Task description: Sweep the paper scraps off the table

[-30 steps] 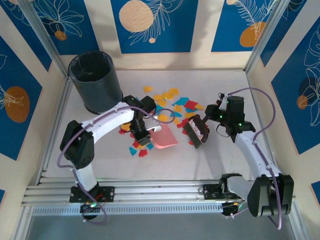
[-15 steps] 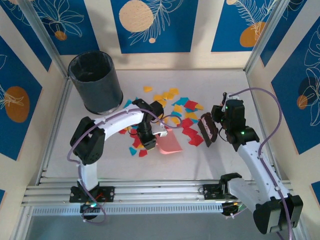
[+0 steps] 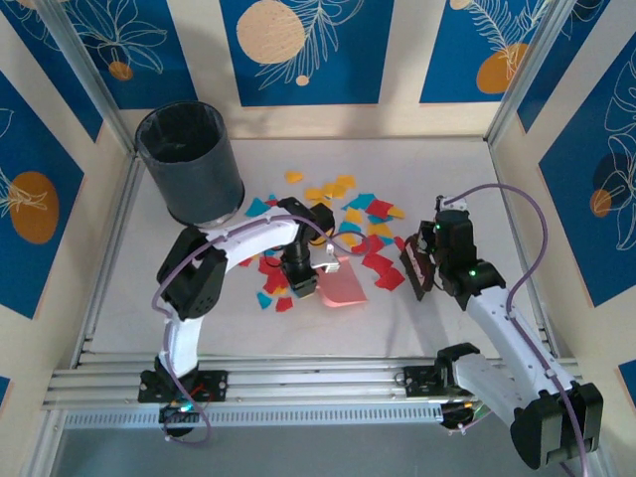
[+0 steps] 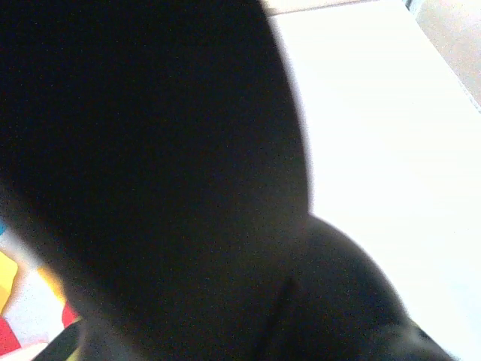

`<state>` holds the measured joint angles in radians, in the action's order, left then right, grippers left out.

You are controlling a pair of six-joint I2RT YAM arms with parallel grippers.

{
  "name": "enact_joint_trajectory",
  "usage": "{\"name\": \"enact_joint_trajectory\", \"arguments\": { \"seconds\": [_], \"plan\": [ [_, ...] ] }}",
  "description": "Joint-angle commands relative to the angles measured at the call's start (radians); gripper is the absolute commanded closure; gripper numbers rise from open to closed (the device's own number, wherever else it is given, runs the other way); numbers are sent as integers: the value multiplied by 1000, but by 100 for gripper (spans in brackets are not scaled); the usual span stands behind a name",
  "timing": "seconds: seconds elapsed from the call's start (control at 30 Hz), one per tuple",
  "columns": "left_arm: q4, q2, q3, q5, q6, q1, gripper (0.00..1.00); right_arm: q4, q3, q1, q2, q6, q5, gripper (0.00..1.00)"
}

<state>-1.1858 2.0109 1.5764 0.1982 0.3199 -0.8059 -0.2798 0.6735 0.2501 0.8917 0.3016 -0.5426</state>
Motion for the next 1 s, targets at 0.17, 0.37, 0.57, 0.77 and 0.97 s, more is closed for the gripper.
{"name": "enact_joint_trajectory", "arguments": {
  "seconds": [0.17,0.37,0.57,0.77,0.97],
  "plan": [
    [-21,76,72,-14,-11,-19,100,25,-45,17,-2,60,41,100],
    [-21,116,112,-10,-13,-20,100,59,-51,19,10,93,122,100],
    [-14,148,140,-1,-9,-19,100,83,-40,23,44,112,189,100],
    [-3,162,149,11,-8,-20,100,99,-21,26,60,113,259,100],
    [15,152,141,3,-19,-17,100,110,7,29,57,108,331,100]
  ]
}}
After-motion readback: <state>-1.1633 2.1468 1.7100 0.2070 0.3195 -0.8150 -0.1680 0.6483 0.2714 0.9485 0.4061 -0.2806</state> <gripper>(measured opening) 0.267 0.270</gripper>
